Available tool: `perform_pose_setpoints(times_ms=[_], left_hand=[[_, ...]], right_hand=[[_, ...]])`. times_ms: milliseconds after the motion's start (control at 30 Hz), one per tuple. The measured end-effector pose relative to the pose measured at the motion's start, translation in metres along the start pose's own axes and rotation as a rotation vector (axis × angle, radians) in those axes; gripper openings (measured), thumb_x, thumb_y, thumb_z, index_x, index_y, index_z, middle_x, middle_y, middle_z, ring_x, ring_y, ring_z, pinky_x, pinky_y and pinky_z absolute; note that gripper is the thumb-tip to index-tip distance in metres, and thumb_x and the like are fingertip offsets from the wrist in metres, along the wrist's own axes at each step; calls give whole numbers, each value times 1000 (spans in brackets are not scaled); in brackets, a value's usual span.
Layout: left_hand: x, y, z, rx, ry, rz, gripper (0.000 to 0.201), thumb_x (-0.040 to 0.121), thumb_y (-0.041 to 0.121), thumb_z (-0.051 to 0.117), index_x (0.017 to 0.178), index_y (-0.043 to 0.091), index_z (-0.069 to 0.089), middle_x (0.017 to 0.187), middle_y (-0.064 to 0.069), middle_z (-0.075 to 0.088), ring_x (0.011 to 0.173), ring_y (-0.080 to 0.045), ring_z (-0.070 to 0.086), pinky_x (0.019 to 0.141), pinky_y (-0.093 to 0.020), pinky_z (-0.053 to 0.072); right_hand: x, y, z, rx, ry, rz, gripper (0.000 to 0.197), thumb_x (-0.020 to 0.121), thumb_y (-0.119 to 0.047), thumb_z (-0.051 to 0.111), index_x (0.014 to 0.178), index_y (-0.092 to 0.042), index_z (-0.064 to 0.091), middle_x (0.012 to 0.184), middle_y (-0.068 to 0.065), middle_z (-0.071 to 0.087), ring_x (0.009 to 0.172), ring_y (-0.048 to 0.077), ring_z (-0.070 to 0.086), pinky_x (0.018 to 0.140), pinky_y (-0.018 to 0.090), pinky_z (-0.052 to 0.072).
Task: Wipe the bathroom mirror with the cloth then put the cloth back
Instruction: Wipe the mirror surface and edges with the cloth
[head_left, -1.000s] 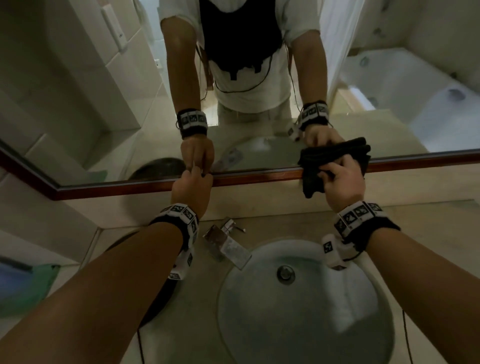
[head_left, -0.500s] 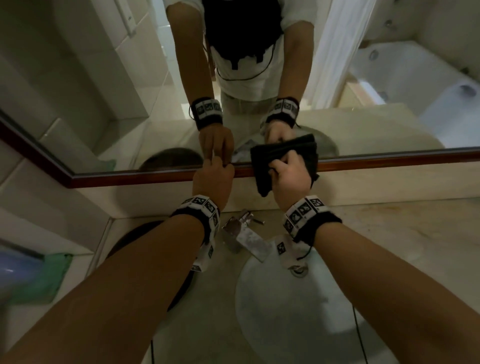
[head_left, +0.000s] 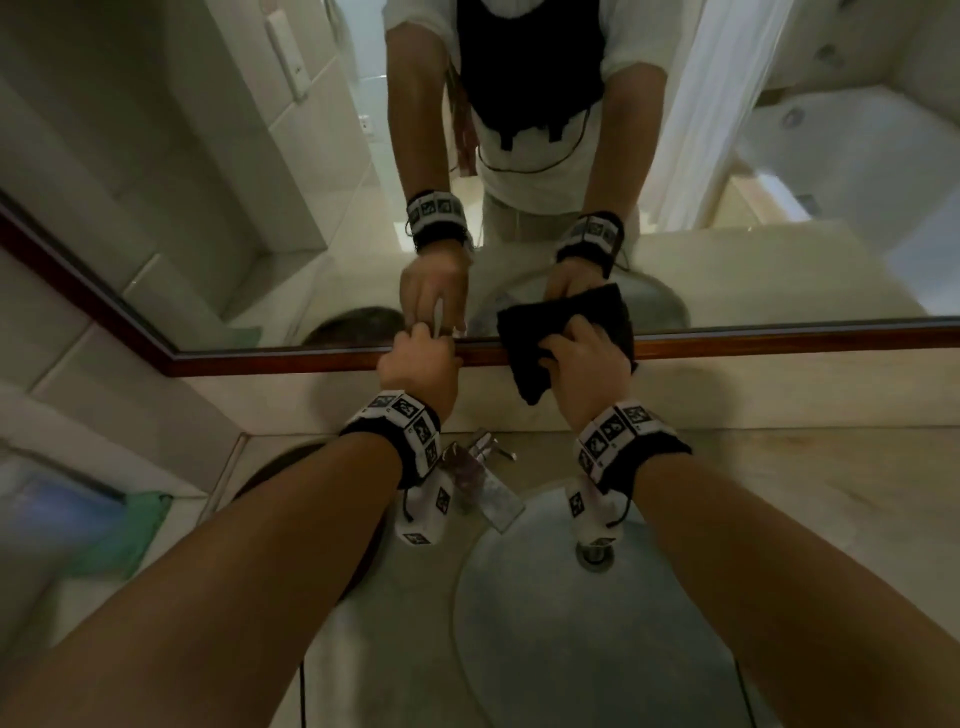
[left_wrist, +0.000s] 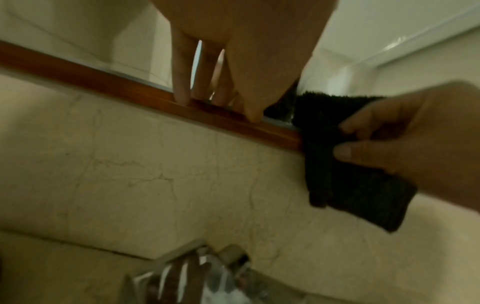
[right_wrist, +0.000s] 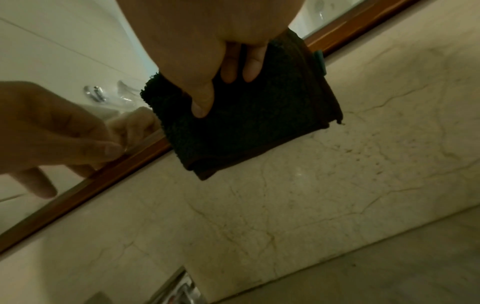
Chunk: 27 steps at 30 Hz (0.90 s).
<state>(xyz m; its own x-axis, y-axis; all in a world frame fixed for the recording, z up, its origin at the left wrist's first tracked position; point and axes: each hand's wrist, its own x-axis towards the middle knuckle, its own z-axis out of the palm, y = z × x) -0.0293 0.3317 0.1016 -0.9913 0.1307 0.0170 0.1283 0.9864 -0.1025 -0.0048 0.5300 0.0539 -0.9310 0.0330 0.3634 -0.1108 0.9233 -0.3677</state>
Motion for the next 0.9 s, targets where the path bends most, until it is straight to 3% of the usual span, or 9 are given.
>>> perform_pose_setpoints(times_ms=[67, 200, 300, 433, 567, 733, 833, 900], left_hand=[[-5, 14, 1, -26, 32, 27, 28, 101, 34, 48, 120, 15, 58, 120, -11, 51, 108, -32, 50, 79, -43, 48], [-14, 66, 10, -38, 225, 247, 17, 77, 12, 71, 93, 12, 67, 89, -11, 59, 76, -32, 55, 52, -36, 47], [-6, 105, 11, -22, 274, 316, 20, 76, 10, 70, 96, 11, 68, 88, -13, 58, 73, -32, 54, 48, -35, 44], [-4, 134, 3, 8, 138, 188, 24, 90, 21, 62, 114, 17, 60, 105, -12, 56, 92, -33, 54, 60, -37, 48], [-7, 147, -1, -31, 135, 86, 26, 98, 31, 50, 118, 18, 60, 113, -13, 55, 102, -32, 55, 71, -38, 48], [-6, 149, -11, 70, 102, 96, 20, 94, 27, 59, 110, 16, 63, 103, -10, 57, 90, -27, 61, 62, -32, 42], [-8, 152, -13, 66, 94, 99, 20, 94, 23, 58, 112, 14, 61, 105, -11, 57, 92, -28, 61, 68, -35, 47], [-9, 152, -12, 53, 104, 96, 21, 93, 21, 59, 112, 13, 61, 107, -12, 56, 95, -30, 60, 70, -36, 48]], right_hand=[[-1, 19, -8, 6, -3, -1, 13, 87, -19, 68, 99, -17, 73, 106, 11, 58, 93, 36, 59, 66, 43, 54], [-10, 71, -34, -18, 9, 0, 12, 89, -20, 65, 98, -17, 73, 103, 11, 57, 90, 36, 59, 64, 41, 53], [-17, 123, -63, -31, 22, 32, 13, 90, -19, 65, 100, -16, 74, 105, 11, 58, 92, 36, 59, 66, 40, 53], [-26, 191, -96, -59, 13, 100, 16, 92, -19, 63, 103, -15, 73, 113, 11, 57, 103, 35, 56, 76, 43, 54], [-33, 240, -118, -56, 6, 150, 19, 93, -20, 63, 107, -13, 72, 122, 11, 57, 112, 34, 54, 87, 38, 50], [-36, 242, -115, -38, 146, 100, 11, 88, -12, 68, 95, -10, 76, 109, 15, 62, 96, 37, 61, 71, 36, 51], [-34, 231, -102, -7, 198, 78, 10, 85, -7, 70, 91, -10, 76, 100, 17, 62, 87, 37, 61, 63, 35, 52], [-28, 206, -88, 28, 151, 7, 8, 78, -2, 74, 84, -7, 75, 91, 17, 61, 76, 35, 61, 55, 34, 51]])
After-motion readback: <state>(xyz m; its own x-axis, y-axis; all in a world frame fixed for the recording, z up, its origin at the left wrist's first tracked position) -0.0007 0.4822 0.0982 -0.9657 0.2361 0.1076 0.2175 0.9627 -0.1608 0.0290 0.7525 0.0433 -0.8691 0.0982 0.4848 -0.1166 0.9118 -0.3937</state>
